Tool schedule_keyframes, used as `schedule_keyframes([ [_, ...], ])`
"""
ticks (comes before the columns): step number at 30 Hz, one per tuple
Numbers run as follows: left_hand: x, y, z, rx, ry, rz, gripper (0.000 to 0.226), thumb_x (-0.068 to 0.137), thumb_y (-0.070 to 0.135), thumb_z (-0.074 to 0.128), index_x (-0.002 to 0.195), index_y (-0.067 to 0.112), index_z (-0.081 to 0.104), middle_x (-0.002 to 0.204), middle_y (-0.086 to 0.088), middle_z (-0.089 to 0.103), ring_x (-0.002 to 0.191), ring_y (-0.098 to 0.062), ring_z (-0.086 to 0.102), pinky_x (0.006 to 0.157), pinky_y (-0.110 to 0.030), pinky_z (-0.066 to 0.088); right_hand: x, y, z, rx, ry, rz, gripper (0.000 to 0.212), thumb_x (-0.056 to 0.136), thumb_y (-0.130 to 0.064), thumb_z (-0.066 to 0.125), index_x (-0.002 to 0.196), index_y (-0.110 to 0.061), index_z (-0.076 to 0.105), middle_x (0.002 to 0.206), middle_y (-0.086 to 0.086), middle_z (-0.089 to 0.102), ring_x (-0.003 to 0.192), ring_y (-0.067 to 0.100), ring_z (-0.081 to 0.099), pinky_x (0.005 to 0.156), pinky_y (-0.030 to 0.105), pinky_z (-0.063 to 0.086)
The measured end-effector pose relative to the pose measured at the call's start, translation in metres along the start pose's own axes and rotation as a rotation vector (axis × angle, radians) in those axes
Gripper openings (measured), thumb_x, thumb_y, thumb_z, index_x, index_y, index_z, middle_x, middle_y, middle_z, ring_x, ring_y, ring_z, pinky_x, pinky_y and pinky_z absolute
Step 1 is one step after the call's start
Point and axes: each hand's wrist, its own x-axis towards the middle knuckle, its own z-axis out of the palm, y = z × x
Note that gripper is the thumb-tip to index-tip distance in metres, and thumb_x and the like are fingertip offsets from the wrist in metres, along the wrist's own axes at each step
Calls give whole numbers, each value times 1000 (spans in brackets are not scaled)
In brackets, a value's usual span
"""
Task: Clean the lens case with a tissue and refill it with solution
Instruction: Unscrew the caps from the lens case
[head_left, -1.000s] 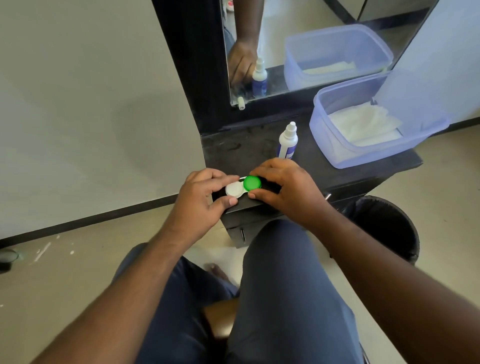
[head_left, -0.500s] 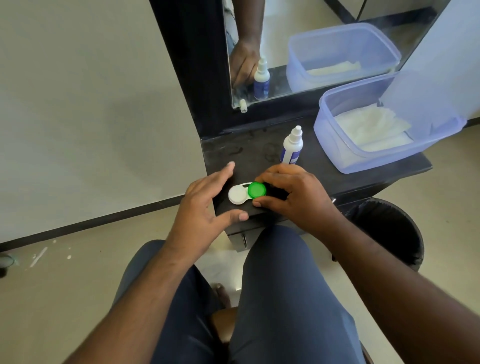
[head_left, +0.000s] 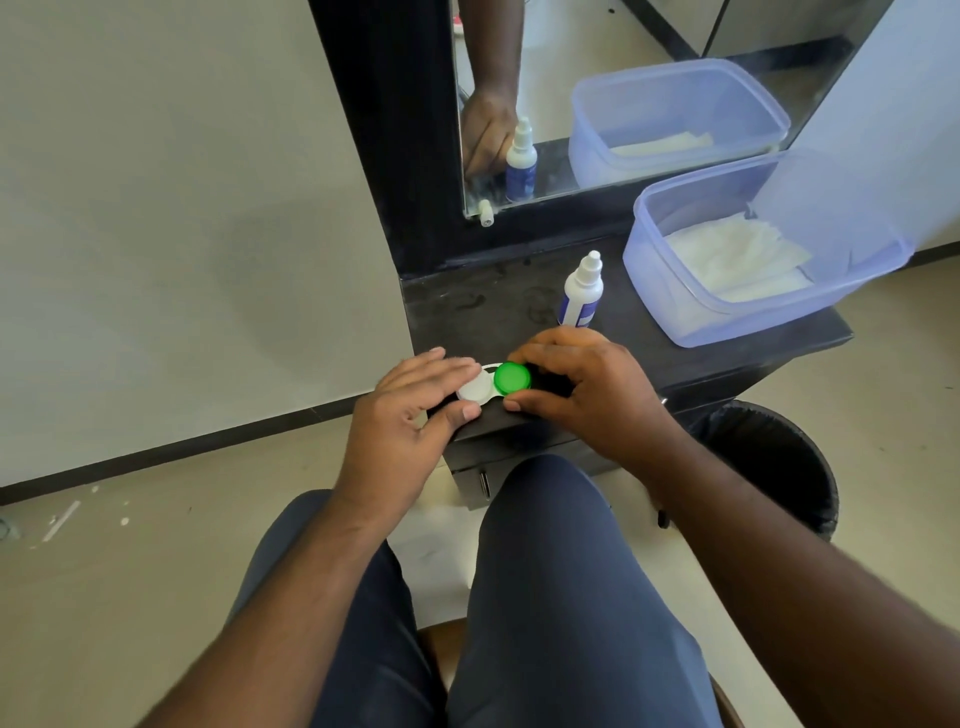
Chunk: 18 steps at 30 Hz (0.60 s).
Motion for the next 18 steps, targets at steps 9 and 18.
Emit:
schedule_keyframes([
  [9,6,2,-2,51,19,-4,41,69,25,80,109,23,71,105,19,65,109,-4,55,96,-23,44,-2,-1,0,-14,3,5,37,76,-32,75,108,-15,69,103,-2,67,94,5,52,80,11,38],
  [18,27,21,-6,-51,116,-122,15,84,24,71,98,22,75,94,16,72,91,1,65,80,-16,49,-1,0,-1,-9,-14,9,38,74,-33,77,108,-17,70,103,-3,67,94,5,51,81,8,33],
])
